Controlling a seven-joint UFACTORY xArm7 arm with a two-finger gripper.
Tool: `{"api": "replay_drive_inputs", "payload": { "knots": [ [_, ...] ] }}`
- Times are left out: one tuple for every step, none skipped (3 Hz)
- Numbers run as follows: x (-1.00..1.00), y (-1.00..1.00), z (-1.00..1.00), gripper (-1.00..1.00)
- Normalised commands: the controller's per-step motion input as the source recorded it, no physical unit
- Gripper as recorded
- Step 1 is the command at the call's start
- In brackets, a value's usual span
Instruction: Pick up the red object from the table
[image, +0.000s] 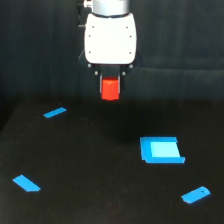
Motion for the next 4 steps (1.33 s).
{"api": "replay_drive_inputs", "payload": {
  "knots": [
    [0.04,-0.06,0.02,-1.00],
    [0.11,-0.01,0.10,-0.96],
    [-0.07,0.00,0.07,-0.90],
    [0.05,0.00,0.07,-1.00]
  ]
}}
